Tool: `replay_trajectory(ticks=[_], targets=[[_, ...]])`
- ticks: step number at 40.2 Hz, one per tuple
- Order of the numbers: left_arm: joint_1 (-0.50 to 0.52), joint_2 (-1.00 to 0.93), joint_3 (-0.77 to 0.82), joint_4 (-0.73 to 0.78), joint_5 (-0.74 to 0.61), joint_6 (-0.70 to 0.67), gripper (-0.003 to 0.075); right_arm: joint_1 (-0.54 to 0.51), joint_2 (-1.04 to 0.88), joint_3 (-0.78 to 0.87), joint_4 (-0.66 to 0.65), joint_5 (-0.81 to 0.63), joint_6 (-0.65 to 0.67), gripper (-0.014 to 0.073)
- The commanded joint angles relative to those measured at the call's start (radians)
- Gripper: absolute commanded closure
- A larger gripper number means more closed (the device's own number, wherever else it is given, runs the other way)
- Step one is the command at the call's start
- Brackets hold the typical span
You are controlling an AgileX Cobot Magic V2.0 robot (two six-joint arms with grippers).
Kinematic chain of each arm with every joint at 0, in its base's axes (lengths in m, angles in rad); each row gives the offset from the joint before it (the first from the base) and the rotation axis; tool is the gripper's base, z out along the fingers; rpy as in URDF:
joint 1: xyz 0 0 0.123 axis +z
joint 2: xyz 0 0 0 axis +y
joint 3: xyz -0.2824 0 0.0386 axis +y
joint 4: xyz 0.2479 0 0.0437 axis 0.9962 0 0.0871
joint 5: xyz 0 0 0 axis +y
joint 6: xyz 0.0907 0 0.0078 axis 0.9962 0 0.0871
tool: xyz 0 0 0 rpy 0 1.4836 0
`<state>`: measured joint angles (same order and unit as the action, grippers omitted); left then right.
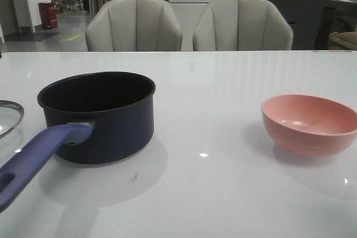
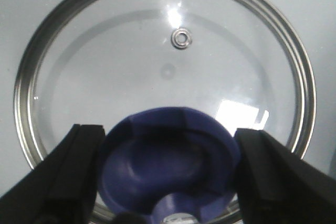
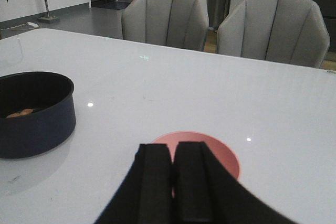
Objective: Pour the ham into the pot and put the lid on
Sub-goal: 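Lift the glass lid by its knob with the left gripper over the pot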
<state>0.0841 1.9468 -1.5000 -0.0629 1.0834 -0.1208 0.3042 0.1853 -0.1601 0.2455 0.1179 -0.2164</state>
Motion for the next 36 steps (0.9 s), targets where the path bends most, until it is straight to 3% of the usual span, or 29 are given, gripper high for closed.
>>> replay_trajectory(ticks=[1,10,21,36], targets=[[0.0,-0.053,-0.082,-0.011,0.047,0.01,0.0391,0.002,0.007,-0.027,0.001,-0.077,-0.007,0.0447],[-0.036,-0.054,-0.272,-0.011,0.185,0.086,0.0391,0.002,0.007,-0.027,0.001,-0.077,-0.007,0.0447],[-0.164,-0.109,-0.44,-0.019,0.188,0.121,0.0391,0.002,0.007,-0.027,0.001,-0.077,-0.007,0.0447],[-0.437,-0.112,-0.423,0.038,0.188,0.163,0.0391,0.002,0.007,-0.027,0.001,-0.077,-0.007,0.0447]])
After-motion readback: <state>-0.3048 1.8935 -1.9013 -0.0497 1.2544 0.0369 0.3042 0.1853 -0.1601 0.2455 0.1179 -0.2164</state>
